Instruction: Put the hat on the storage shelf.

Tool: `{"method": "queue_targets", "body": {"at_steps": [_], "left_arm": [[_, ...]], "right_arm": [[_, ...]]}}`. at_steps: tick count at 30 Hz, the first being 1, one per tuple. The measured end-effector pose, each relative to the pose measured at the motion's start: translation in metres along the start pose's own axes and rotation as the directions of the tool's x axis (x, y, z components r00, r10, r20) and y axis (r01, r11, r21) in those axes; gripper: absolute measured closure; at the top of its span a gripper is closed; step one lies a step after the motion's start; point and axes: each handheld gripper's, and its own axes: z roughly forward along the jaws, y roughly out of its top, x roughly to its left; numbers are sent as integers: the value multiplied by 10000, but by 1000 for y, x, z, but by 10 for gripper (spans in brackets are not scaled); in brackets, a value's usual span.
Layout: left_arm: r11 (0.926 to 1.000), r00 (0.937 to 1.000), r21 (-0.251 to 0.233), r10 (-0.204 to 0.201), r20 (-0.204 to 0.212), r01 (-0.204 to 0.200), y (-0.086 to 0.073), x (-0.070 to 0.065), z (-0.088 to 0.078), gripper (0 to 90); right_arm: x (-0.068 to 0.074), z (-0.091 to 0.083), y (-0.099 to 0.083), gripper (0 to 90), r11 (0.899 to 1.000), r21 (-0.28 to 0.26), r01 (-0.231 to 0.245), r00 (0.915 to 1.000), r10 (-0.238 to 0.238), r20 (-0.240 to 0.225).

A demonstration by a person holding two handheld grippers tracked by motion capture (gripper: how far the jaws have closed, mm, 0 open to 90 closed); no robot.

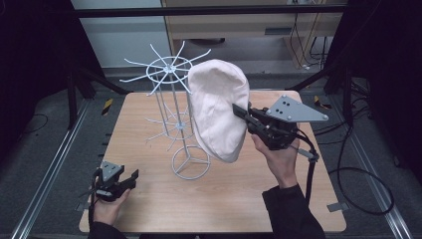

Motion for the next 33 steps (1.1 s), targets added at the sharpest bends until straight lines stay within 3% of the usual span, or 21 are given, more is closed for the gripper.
{"method": "queue_targets", "body": {"at_steps": [9, 23, 33], "left_arm": [[10000, 10000, 48, -3, 31, 3, -1, 0, 1, 436], [10000, 10000, 89, -6, 14, 6, -1, 0, 1, 437], [10000, 10000, 73, -48, 46, 48, -1, 0, 1, 436]], "right_arm": [[1, 6, -12, 850, 9992, 325, -232, 9993, 241, -276], [4, 16, -28, 778, 9960, 782, -422, 9986, 445, -278], [4, 21, -34, 636, 9941, 971, -481, 9984, 506, -237]]}}
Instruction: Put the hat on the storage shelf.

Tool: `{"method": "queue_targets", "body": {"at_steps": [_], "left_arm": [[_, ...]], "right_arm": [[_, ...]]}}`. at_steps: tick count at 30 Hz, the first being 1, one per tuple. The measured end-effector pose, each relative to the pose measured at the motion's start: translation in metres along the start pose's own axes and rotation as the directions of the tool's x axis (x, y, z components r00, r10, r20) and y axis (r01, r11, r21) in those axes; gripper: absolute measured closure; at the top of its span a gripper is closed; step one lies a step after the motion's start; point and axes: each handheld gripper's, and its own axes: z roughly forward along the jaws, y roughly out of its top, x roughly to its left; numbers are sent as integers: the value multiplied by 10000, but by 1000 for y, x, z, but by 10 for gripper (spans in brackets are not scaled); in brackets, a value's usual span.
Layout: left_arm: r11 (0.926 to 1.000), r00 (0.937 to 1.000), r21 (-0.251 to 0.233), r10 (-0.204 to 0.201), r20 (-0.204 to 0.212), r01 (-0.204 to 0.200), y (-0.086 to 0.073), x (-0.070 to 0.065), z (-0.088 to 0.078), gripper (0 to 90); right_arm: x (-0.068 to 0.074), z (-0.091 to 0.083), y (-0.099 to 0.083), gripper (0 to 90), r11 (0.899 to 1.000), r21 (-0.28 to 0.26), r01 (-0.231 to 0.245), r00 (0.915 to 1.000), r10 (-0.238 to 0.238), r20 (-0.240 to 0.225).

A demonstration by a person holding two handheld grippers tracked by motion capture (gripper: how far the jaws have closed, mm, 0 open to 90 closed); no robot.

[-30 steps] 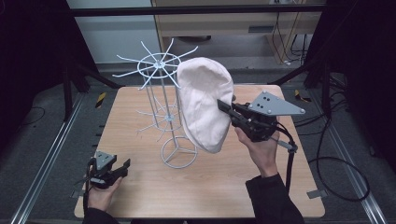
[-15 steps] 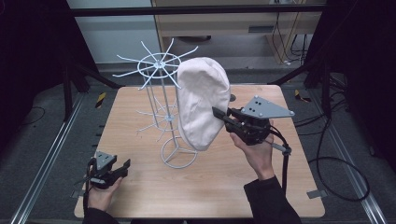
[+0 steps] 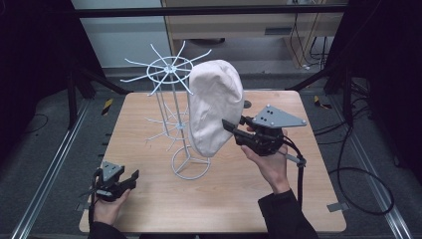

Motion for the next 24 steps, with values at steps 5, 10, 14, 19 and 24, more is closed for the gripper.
{"method": "queue_targets", "body": {"at_steps": [5, 10, 14, 19, 24], "left_arm": [[10000, 10000, -19, -66, 29, 66, 0, 1, 0, 435], [9999, 9999, -11, -120, 63, 120, 0, 1, -1, 429], [9999, 9999, -42, -147, 44, 147, 0, 1, -1, 424], [9997, 9997, -21, -234, 82, 234, -1, 1, 0, 414], [9996, 9996, -43, -284, 87, 284, -1, 1, 0, 391]], "right_arm": [[0, 0, -1, 507, 10000, 10, -15, 9999, 15, 167], [-3, -2, -3, 366, 9998, -153, -148, 9983, 157, 554], [-5, -7, -6, 297, 9997, -181, -191, 9975, 203, 674], [-9, -20, -17, 204, 9991, -184, -373, 9958, 388, 834], [-16, -37, -38, 141, 9968, -232, -761, 9930, 779, 887]]}}
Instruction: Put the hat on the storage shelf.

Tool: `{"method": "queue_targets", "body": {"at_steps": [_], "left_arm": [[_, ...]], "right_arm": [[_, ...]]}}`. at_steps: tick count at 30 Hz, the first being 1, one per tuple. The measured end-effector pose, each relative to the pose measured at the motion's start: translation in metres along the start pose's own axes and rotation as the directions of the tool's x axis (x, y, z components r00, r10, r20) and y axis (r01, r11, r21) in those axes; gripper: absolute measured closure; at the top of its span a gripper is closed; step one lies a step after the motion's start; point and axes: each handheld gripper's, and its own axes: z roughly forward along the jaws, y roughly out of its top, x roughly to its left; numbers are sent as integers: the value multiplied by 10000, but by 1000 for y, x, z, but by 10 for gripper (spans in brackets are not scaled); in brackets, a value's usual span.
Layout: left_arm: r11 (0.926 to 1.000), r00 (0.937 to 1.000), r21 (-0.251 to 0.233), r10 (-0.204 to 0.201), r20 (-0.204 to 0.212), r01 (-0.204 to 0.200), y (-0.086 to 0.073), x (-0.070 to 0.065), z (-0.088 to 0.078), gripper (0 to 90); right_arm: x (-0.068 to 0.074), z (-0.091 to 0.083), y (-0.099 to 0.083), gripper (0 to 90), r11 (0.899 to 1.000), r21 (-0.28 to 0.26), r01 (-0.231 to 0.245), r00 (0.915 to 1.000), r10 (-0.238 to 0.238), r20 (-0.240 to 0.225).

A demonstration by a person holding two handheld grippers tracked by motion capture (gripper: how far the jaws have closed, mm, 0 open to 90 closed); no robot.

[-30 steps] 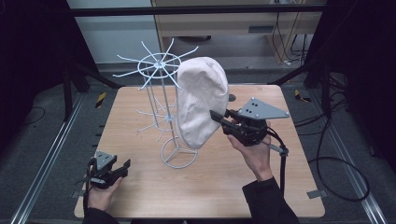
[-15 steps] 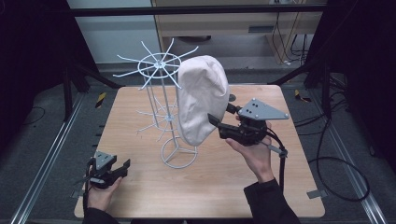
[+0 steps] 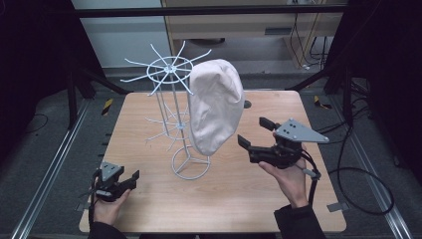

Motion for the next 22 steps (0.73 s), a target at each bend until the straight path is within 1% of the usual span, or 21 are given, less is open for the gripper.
{"method": "queue_targets", "body": {"at_steps": [4, 7, 10, 11, 13, 16, 20, 22], "left_arm": [[10000, 10000, -2, -76, 59, 76, 0, 0, 0, 372], [9999, 9998, -44, -141, 154, 142, -1, 0, 0, 361], [9998, 9996, -58, -194, 213, 195, -1, 0, 0, 349], [9998, 9996, -66, -208, 203, 209, -1, 0, 0, 341], [9996, 9994, -45, -263, 204, 264, -1, 0, 0, 337], [9995, 9992, -6, -305, 247, 305, -2, 0, 0, 333], [9992, 9988, 10, -398, 296, 397, -3, 1, 0, 323], [9992, 9987, -9, -402, 309, 402, -3, 2, 0, 312]], "right_arm": [[-10, -12, -20, 124, 9990, 191, -414, 9991, 413, 81], [-19, -18, -40, 116, 9962, 656, -569, 9978, 544, 389], [-27, -20, -61, 114, 9893, 1261, -735, 9948, 638, 793], [-31, -21, -70, 122, 9849, 1516, -833, 9928, 690, 975], [-36, -21, -82, 122, 9774, 1889, -950, 9890, 711, 1297], [-43, -22, -99, 122, 9661, 2305, -1164, 9823, 777, 1707], [-55, -23, -121, 122, 9510, 2716, -1477, 9692, 845, 2312], [-61, -23, -133, 128, 9391, 3004, -1667, 9617, 876, 2599]]}}
